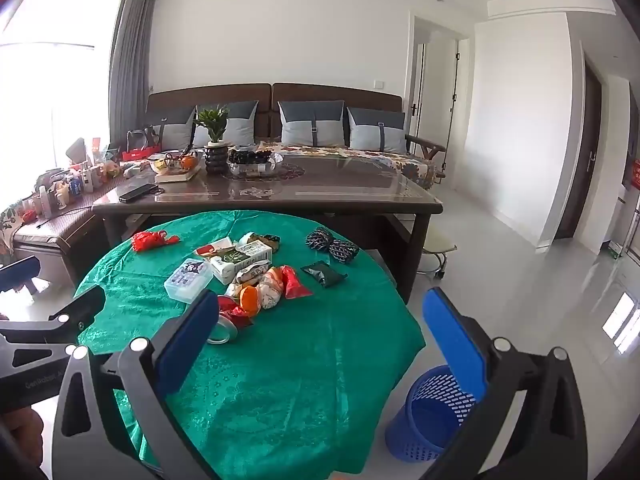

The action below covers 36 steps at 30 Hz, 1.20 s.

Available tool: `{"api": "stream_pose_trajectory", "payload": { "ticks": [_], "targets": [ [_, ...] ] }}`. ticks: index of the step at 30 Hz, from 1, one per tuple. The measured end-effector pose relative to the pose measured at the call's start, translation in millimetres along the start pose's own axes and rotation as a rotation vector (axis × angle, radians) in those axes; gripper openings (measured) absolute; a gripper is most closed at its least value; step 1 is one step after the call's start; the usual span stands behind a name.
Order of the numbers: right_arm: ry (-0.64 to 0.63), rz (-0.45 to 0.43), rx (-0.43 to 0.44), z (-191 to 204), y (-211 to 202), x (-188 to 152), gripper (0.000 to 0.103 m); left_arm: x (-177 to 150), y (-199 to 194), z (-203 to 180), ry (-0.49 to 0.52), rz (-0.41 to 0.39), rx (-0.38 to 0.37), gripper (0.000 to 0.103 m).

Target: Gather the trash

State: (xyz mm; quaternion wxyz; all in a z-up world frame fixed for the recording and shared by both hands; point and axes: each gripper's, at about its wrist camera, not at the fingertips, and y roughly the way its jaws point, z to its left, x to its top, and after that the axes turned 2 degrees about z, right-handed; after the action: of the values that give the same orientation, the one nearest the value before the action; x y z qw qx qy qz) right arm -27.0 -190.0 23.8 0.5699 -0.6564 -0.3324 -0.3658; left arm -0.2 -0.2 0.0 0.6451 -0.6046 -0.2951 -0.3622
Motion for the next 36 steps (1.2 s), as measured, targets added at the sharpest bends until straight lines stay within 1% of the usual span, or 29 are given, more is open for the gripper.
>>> {"api": "stream_pose_trajectory", "payload": {
  "ticks": [10, 36],
  "targets": [
    [-0.006, -0.003, -0.009, -0.9, -1.5, 3.5, 0.098, 0.2, 0.5, -0.2, -0.001, 0.010, -0.001, 0.098],
    [-0.006, -0.009, -0.020, -3.6, -3.0, 1.4, 0.098, -3.9, 4.2, 0.8, 0.000, 0.006, -0.003, 0.098]
  ]
}}
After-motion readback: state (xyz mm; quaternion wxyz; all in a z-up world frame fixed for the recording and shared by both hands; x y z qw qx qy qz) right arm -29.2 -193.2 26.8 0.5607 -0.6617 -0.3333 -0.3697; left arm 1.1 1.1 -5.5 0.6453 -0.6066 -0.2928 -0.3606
